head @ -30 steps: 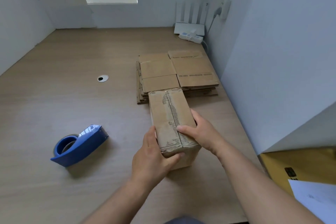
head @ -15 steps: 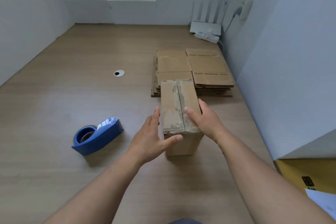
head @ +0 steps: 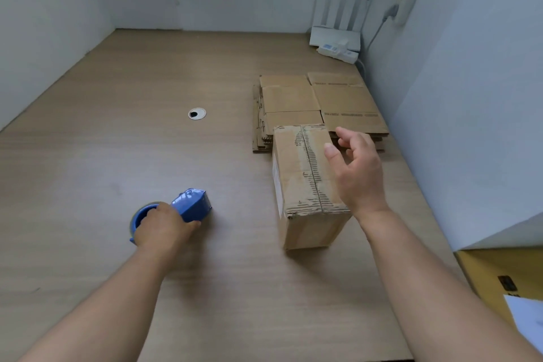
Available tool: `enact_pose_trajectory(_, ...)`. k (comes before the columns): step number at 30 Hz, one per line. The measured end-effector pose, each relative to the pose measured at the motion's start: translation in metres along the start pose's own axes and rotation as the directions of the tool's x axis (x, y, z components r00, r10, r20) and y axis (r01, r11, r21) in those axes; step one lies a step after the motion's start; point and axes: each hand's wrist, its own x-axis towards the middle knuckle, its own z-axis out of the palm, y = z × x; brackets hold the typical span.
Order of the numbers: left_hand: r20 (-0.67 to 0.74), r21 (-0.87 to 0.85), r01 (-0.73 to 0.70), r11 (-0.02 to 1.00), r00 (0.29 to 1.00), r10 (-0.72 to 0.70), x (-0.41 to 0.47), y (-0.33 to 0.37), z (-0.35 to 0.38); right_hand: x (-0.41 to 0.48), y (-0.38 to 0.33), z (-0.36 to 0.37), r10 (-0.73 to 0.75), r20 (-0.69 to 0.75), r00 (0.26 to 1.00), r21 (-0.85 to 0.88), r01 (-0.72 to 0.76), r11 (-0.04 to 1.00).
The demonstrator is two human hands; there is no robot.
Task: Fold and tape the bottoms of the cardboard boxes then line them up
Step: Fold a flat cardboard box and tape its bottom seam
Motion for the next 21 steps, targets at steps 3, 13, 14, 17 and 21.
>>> enact_pose_trajectory(3,0.029,0.084,0.018,0.996,0.999,-0.021,0.004,0.003,-0.008,-0.008,-0.003,0.006,-0.039,0.027,0.999,-0.033,0.04,0.999)
enact_pose_trajectory(13,0.043,-0.252,-0.368,0.895,0.92,0.39,-0.051,0.01,-0.049,-0.032,-0.024,-0.003,-0.247,0.072,0.966,0.1,0.24,0.966)
enact_pose_trajectory(14,0.038,-0.325,-0.388,0.863,0.906,0.422,-0.063,0.014,-0.056,-0.036,-0.026,-0.008,-0.23,0.114,0.967,0.157,0.211,0.965)
enact_pose_trajectory(17,0.036,-0.424,-0.455,0.783,0.855,0.517,-0.095,0.027,-0.072,-0.045,-0.029,-0.02,-0.171,0.27,0.948,0.273,0.095,0.957)
enact_pose_trajectory(21,0.083,-0.412,-0.518,0.749,0.798,0.597,-0.119,0.042,-0.08,-0.049,-0.023,-0.032,-0.099,0.402,0.91,0.296,-0.027,0.955)
